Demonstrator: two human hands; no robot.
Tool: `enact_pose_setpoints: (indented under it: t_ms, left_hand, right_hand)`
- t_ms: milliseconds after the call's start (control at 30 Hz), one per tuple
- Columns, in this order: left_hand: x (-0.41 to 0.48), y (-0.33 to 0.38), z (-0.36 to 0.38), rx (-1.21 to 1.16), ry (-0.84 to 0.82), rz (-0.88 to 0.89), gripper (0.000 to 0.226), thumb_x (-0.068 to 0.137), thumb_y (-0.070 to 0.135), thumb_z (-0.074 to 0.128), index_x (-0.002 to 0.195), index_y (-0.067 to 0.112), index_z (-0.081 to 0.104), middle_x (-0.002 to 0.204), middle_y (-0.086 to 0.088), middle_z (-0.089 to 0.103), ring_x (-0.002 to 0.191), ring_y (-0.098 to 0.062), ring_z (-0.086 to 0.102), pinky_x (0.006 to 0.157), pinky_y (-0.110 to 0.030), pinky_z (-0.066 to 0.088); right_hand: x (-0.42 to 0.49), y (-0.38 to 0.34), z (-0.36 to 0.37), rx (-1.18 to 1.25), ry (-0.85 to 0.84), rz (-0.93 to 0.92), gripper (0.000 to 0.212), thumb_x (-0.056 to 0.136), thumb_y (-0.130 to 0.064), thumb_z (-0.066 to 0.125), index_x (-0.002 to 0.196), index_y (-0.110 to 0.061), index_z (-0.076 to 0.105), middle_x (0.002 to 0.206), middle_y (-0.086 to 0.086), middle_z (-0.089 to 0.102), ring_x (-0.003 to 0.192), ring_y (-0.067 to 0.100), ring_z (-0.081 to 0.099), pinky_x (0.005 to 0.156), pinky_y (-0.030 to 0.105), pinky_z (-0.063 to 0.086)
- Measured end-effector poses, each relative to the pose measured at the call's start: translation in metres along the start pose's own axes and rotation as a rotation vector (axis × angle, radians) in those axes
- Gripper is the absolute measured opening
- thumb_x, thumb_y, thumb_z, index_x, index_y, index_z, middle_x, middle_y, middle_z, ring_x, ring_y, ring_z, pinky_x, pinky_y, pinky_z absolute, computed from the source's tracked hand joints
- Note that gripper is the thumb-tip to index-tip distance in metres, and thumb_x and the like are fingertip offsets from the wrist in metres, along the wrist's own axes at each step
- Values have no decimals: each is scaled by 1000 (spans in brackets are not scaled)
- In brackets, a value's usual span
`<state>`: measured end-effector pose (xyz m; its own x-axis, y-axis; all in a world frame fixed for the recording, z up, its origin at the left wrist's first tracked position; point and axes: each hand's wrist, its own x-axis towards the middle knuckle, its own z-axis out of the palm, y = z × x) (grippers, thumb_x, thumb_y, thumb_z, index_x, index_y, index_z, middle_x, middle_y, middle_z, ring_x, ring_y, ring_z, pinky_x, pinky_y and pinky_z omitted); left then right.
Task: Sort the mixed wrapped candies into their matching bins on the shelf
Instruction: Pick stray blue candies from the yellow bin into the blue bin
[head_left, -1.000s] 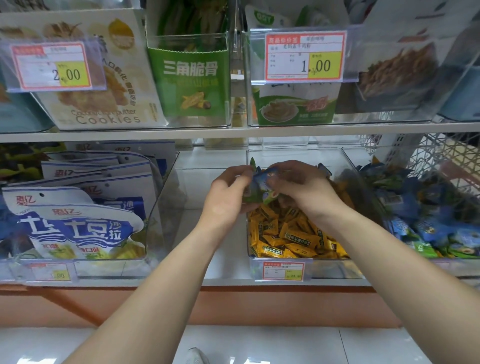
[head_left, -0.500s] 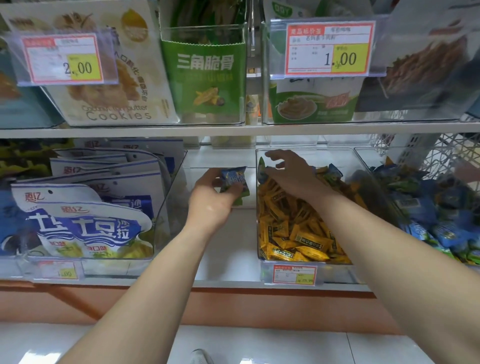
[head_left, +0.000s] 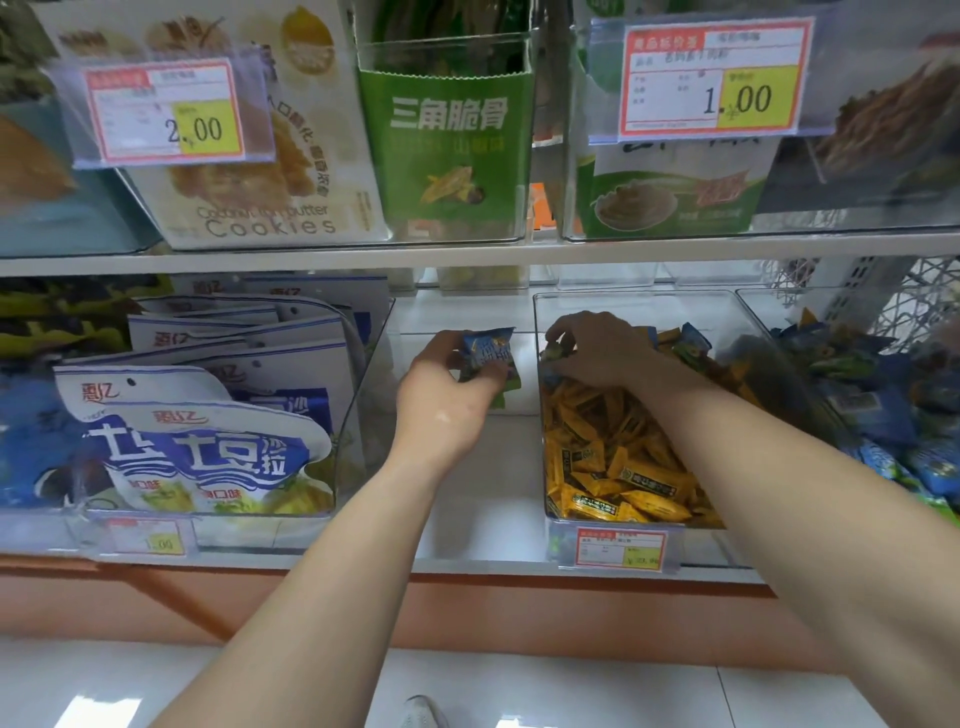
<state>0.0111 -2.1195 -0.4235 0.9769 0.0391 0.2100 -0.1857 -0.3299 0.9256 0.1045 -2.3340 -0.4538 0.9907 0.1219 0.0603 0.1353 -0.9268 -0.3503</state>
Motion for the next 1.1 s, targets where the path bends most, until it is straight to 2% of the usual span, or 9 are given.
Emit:
enact_pose_setpoints:
  t_ms: [167,300,400,500,600,700,833,1033,1100]
  left_hand:
    - [-2,5,-1,-27,9,-20,16,85,21,73,98,25,63,96,3,68,95,-26,67,81,-51,57]
    - [-4,6,0,-31,3,-26,16,85,23,73,96,29,62,97,3,69,95,-24,67,81,-51,57]
    - [-3,6,1,-22,-2,-29,16,85,25,73,89,34,60,96,6,68,94,-23,67,81,-50,57]
    - [-2,6,4,-15,2,-32,17,86,25,73,88,35,60,94,10,67,92,-22,67,79,-50,58]
    - [-3,6,8,-3,-7,-30,18,85,26,74,87,36,59,91,14,66,90,-22,67,79,-49,58]
    - [-4,8,12,8,-16,-25,20,85,27,74,84,38,58,91,16,64,91,-22,66,79,-49,58]
    - [-4,7,9,9,-17,-12,17,85,28,74,87,37,59,92,15,66,90,-19,66,79,-49,58]
    - [-3,6,0,8,-22,-23,17,87,25,72,97,32,60,92,15,63,94,-22,65,82,-49,57]
    - [-4,7,-3,1,-18,-32,16,86,24,73,93,32,60,94,12,65,94,-24,66,83,-49,57]
  right_hand:
    - [-25,8,-18,251,112,0,28,84,-25,78,111,-27,71,98,-7,67,96,14,63,75,26,45]
    - [-54,21,-39,300,50,-37,28,83,-23,79,109,-26,73,107,-5,72,101,13,65,90,33,52]
    - [-70,34,-51,280,1,11,24,83,-25,76,106,-31,71,108,-8,69,100,12,63,81,26,48]
    - [-70,31,-53,332,86,13,23,86,-22,71,104,-37,68,108,-10,66,97,8,60,74,17,42]
    - [-50,12,-41,416,173,-47,27,87,-20,70,111,-33,69,114,-9,67,97,7,62,80,22,47]
    - [-24,-4,-19,280,138,-10,33,90,-21,66,122,-27,67,128,-1,63,106,16,61,86,25,45]
    - [-8,-11,5,78,-189,30,46,94,-31,60,139,-23,55,142,4,54,123,25,52,94,32,41]
    - [-12,-11,1,-178,-162,-36,55,90,-47,64,140,-26,51,132,5,58,122,29,50,88,33,40]
    - [-13,-14,1,-185,-190,-59,35,89,-44,65,118,-25,61,112,2,61,113,29,55,78,29,37]
